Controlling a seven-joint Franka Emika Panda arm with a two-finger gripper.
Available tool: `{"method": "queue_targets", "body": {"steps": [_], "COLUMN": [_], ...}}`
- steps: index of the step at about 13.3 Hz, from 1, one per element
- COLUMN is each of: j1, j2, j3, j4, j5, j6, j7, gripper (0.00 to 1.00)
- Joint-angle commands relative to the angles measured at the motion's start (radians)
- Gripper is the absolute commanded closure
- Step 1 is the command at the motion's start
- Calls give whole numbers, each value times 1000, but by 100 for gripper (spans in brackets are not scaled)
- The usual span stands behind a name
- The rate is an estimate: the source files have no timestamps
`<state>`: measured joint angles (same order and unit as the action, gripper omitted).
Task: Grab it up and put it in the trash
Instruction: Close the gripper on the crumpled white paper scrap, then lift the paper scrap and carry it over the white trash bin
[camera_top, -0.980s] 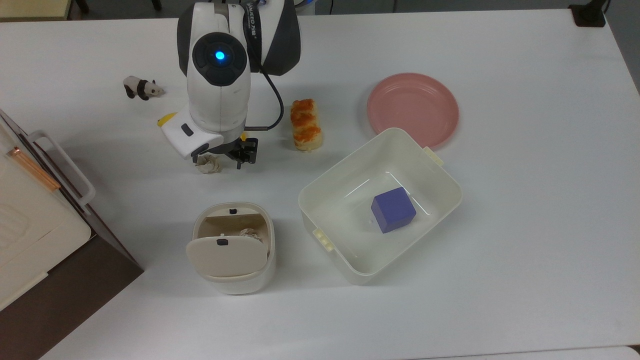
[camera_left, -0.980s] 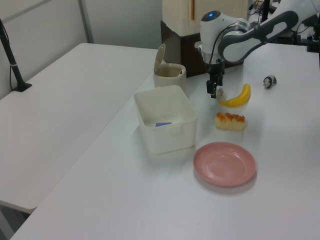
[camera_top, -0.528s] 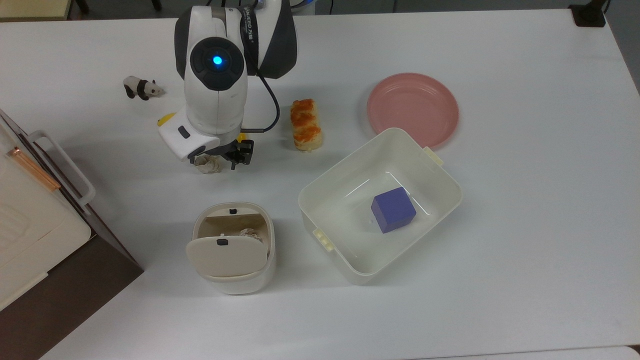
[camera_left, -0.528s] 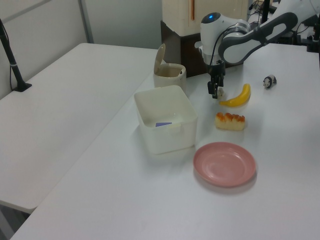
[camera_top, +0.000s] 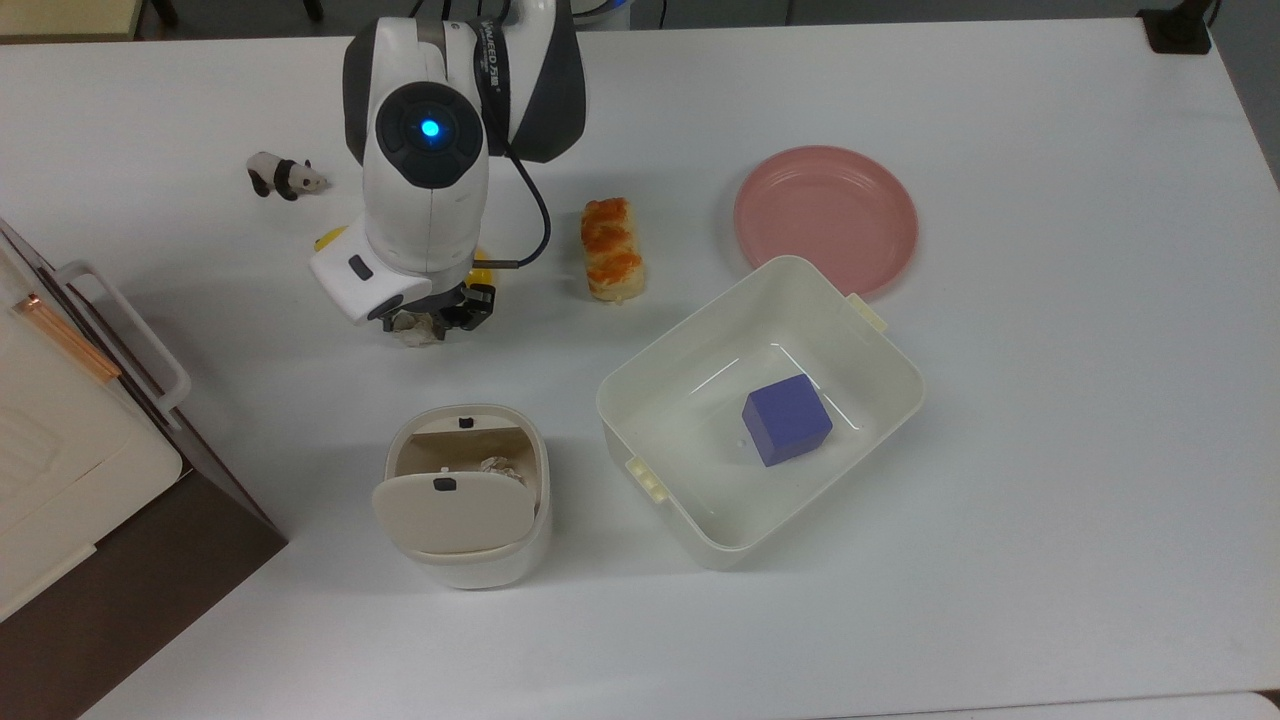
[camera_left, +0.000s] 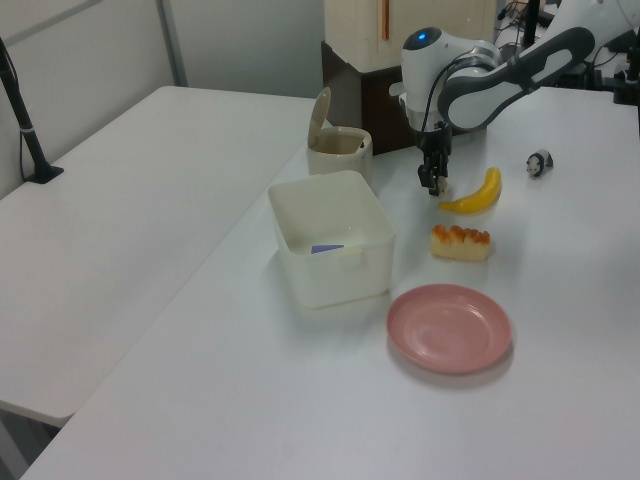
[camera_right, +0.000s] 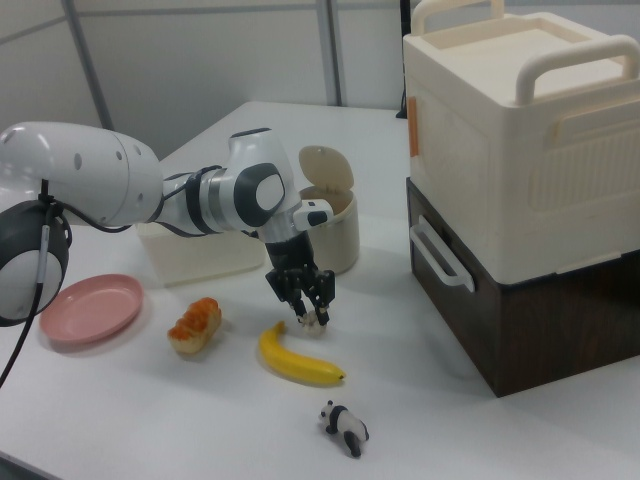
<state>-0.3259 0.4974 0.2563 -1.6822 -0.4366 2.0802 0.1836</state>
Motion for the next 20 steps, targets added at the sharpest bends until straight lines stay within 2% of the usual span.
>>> {"method": "queue_targets", "body": {"steps": [1, 2, 5, 7, 10, 13, 17, 20], "j1": [-5, -5, -7, -5, -2, -2, -4, -4], "j2": [3, 3, -9, -34, -71, -92, -112, -97], "j3": [-5, -5, -5, 1, 9, 35, 49, 47], "j4": [-14, -11, 16, 30, 45, 90, 214, 286], "j5": [-25, -25, -17, -13, -5, 38, 136, 176], "j6": [58, 61, 58, 49, 44, -23, -46, -34], "j7": [19, 17, 16, 19, 22, 19, 25, 31], "gripper": [73, 82, 87, 95, 96, 97, 98, 98]}}
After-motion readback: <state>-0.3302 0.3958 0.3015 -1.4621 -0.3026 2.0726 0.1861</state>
